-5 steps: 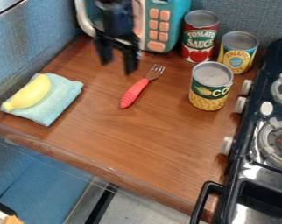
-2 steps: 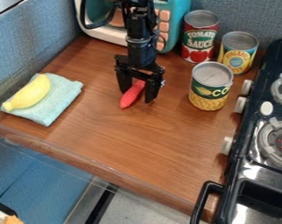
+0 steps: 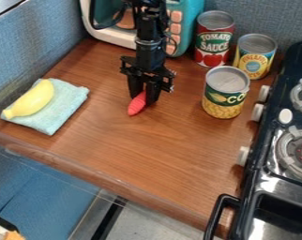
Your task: Move the red fork to the right side of sky-blue cloth
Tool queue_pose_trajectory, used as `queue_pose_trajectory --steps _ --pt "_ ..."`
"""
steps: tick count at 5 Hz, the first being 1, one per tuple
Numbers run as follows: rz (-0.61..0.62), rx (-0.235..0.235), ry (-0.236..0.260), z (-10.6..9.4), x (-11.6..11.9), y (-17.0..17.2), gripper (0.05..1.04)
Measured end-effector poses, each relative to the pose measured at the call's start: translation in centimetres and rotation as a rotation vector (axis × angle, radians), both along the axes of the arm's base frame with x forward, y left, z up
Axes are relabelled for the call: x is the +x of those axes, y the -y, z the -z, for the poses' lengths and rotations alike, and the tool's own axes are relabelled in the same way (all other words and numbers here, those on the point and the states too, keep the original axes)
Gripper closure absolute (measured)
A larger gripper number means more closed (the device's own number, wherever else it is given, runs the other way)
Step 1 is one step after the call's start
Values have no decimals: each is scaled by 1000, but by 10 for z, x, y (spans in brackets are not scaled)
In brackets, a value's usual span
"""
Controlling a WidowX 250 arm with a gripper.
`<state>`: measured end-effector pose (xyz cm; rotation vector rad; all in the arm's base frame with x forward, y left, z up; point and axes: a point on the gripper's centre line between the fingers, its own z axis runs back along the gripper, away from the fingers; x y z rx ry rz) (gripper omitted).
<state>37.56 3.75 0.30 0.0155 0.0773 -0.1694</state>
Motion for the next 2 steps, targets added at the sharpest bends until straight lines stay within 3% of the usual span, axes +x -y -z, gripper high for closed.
queue_pose_trajectory --steps 1,2 --pt "9 40 -11 -1 -1 0 702" --pt "32 59 31 -17 -2 3 703"
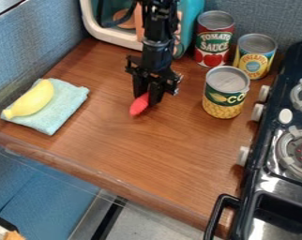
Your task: Move the red fork to the right side of sky-blue cloth
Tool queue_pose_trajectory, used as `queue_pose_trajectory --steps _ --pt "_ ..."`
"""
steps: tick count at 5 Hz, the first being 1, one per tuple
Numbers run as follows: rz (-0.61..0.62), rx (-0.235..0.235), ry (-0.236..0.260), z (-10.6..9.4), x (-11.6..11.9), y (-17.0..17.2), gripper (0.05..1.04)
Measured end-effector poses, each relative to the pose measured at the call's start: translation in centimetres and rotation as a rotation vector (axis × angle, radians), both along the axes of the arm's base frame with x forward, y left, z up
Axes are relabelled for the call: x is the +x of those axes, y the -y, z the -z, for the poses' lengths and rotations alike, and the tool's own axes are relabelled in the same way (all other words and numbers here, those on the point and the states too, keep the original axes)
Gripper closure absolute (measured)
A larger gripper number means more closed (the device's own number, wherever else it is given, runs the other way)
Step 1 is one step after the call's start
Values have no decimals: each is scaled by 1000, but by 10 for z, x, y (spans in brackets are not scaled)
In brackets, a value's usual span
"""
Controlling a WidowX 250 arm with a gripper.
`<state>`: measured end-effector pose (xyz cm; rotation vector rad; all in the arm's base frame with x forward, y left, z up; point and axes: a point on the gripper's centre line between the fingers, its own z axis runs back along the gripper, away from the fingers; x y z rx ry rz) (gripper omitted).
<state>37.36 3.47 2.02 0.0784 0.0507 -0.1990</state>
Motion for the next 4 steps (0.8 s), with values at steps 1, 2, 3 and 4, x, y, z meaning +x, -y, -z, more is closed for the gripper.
queue_pose_trajectory --steps 1,2,3,4 --pt "-3 1 55 -30 -19 -1 702" --pt "-34 -15 32 -22 -50 -19 703" --pt "-54 -37 -9 -2 -78 -35 703" --pt "-61 -87 -28 14 -101 -47 703"
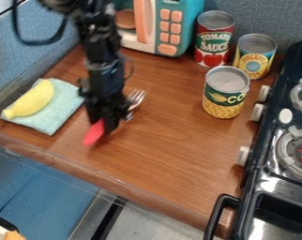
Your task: Move the red fork to the right side of sky-blue cloth
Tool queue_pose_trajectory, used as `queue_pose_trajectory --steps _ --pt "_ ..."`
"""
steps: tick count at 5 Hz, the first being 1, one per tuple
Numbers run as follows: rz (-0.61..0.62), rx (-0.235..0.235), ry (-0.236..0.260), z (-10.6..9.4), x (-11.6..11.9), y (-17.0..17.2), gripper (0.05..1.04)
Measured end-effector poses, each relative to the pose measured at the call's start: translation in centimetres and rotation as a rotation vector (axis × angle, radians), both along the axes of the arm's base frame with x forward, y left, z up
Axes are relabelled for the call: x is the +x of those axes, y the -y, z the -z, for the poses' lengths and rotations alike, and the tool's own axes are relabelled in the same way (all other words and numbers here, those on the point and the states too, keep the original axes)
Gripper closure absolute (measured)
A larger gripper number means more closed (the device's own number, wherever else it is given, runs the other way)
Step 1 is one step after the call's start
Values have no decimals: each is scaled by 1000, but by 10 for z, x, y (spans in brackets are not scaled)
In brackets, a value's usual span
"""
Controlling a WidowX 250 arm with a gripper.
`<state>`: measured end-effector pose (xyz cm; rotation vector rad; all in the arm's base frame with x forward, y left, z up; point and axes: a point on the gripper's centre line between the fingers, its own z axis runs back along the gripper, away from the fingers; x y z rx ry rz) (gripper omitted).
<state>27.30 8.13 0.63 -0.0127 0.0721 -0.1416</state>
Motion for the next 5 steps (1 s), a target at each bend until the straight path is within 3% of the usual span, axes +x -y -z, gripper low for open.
queue_pose_trajectory --steps 1,2,3,4,5 --pt "14 -9 -3 5 -7 -3 632" --pt "41 4 11 6 -5 -6 307" --pt "58 16 31 2 -7 -6 88" --pt "53 47 143 -30 -3 -7 81" --pt "49 51 192 -47 -2 -5 84"
